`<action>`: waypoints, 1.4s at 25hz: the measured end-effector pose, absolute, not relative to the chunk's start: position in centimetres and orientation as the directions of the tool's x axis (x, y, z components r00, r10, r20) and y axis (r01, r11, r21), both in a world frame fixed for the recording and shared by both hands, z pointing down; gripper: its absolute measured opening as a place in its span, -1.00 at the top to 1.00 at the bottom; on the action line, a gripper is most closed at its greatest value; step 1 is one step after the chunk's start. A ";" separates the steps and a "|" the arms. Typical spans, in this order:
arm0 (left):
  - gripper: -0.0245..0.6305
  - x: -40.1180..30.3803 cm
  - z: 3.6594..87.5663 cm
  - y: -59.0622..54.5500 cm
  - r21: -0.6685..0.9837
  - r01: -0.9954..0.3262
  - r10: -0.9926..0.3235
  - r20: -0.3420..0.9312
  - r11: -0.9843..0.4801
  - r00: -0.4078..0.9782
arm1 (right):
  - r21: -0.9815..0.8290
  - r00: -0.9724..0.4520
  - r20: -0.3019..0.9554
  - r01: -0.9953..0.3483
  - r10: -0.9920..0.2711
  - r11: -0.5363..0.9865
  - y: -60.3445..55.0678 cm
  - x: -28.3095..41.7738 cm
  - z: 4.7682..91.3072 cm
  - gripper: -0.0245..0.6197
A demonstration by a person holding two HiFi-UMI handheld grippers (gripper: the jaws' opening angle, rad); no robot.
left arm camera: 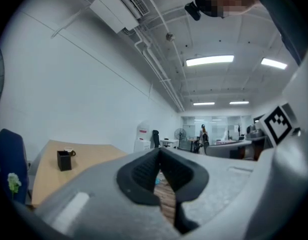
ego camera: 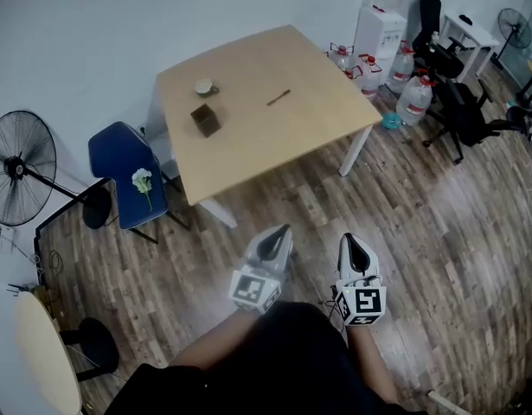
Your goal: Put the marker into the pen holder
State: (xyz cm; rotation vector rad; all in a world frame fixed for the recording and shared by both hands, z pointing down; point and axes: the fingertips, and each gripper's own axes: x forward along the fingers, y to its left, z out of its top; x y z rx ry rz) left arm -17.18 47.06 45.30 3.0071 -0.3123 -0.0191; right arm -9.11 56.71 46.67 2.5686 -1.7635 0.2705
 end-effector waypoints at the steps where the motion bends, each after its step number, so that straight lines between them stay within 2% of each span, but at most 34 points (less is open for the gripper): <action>1: 0.92 -16.2 45.4 46.5 0.123 -0.200 -0.201 0.001 -0.972 0.980 | -0.083 0.349 0.158 -0.928 -0.924 -0.364 56.2 -8.2 46.8 0.92; 9: 0.92 -7.1 48.1 38.2 0.136 -0.184 -0.181 0.033 -0.974 0.983 | -0.078 0.398 0.187 -0.905 -0.898 -0.418 49.2 1.3 47.9 0.92; 18: 0.92 2.0 47.1 26.4 0.167 -0.156 -0.146 0.068 -0.974 0.987 | -0.073 0.416 0.228 -0.894 -0.881 -0.441 36.6 11.7 46.7 0.92; 23: 0.92 5.9 47.2 19.3 0.192 -0.142 -0.133 0.058 -0.971 0.989 | -0.086 0.406 0.259 -0.894 -0.877 -0.439 29.6 15.5 47.0 0.92; 27: 0.92 8.8 48.0 13.8 0.229 -0.126 -0.118 0.049 -0.965 0.992 | -0.025 0.429 0.266 -0.892 -0.863 -0.451 25.2 18.3 46.5 0.92; 35: 0.92 11.5 49.0 8.4 0.244 -0.137 -0.129 0.046 -0.960 0.991 | -0.008 0.456 0.304 -0.877 -0.836 -0.481 22.3 20.8 48.2 0.92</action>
